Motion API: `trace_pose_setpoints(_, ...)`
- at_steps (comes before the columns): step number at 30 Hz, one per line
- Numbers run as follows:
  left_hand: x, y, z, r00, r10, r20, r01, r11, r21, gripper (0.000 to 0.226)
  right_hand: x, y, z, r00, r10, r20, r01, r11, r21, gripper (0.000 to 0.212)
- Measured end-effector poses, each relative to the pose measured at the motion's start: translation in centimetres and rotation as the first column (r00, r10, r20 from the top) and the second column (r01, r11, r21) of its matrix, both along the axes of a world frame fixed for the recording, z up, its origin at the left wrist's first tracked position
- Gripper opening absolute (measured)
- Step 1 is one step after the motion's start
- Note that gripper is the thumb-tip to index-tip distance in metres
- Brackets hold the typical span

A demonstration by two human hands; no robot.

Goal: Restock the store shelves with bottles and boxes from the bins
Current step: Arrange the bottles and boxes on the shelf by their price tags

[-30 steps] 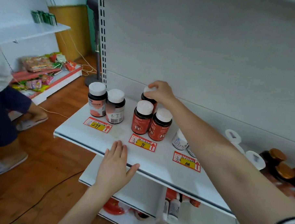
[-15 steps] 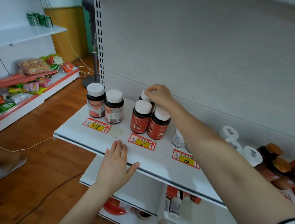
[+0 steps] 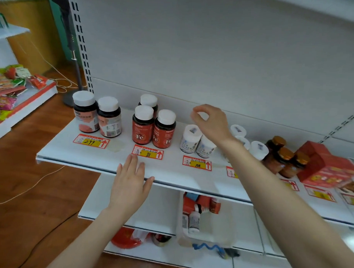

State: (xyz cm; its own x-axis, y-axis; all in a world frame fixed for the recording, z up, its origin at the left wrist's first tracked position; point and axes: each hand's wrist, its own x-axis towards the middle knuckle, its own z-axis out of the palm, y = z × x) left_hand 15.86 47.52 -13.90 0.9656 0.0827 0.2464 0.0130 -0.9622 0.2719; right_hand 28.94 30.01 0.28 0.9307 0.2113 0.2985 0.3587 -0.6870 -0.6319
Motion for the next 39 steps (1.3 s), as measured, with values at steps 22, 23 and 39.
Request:
trace_pose_setpoints(22, -10.1, -20.1, -7.5, 0.947, -0.252, -0.199, 0.247, 0.968, -0.051, 0.047, -13.2, -22.5, -9.7, 0.989, -0.071, -0.131, 0.079, 0.995, 0.054, 0.018)
trace_pose_setpoints(23, -10.3, -20.2, -8.0, 0.942, -0.241, -0.232, 0.237, 0.971, -0.045, 0.045, -13.8, -22.7, -10.6, 0.985, -0.057, -0.162, 0.068, 0.996, 0.061, 0.017)
trace_pose_setpoints(39, -3.5, -17.1, -22.4, 0.905, -0.126, -0.406, 0.06, 0.983, -0.171, 0.056, -7.0, -16.9, -35.1, 0.659, -0.16, -0.735, -0.06, 0.963, -0.263, 0.043)
